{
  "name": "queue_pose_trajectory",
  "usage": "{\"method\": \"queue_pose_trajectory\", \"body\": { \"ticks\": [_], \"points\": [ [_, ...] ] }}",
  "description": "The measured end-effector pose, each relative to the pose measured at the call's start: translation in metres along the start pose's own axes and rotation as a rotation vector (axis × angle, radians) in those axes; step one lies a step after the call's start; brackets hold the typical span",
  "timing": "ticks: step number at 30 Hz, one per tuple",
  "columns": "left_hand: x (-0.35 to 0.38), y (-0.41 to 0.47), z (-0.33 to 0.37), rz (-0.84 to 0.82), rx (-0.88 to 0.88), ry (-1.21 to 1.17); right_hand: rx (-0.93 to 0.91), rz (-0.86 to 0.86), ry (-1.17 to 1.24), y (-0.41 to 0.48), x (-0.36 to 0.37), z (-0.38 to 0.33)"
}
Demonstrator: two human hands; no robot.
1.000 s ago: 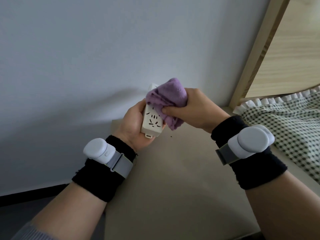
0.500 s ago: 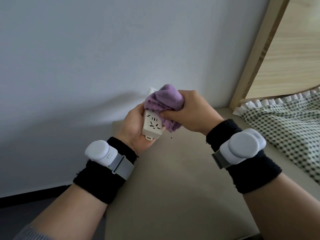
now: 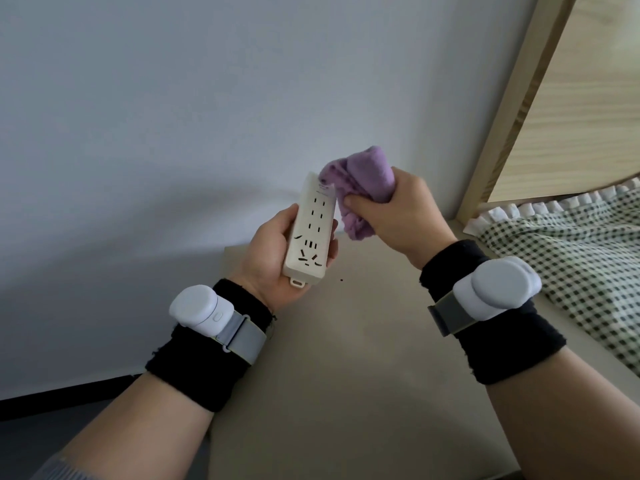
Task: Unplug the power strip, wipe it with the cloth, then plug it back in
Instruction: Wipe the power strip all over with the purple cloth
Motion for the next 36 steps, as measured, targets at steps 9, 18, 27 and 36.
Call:
{"method": "queue_pose_trajectory", "body": {
  "ticks": [9,18,27,36],
  "points": [
    [-0.001,0.002,-0.001,-0.021,-0.016,-0.055,-0.026,-0.153,0.081,-0.003,0.005,-0.010],
    [0.004,0.001,-0.004,-0.051,0.015,0.027,-0.122,-0.132,-0.206,-0.014,0.031,-0.028],
    [0.002,0.002,-0.002,-0.058,0.044,0.094,-0.184,-0.123,-0.279,-0.017,0.032,-0.032],
    [0.005,0.000,-0.005,-0.048,0.041,0.131,-0.212,-0.125,-0.333,-0.020,0.031,-0.035]
  ]
}}
Point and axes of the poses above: each hand's wrist, its own y-axis towards the middle knuckle, its own x-axis out of the palm, z = x × y, the point moved 6 cm from there along y, towards the middle knuckle, and after that the axes turned 3 degrees about -y, right-handed, at the moved point
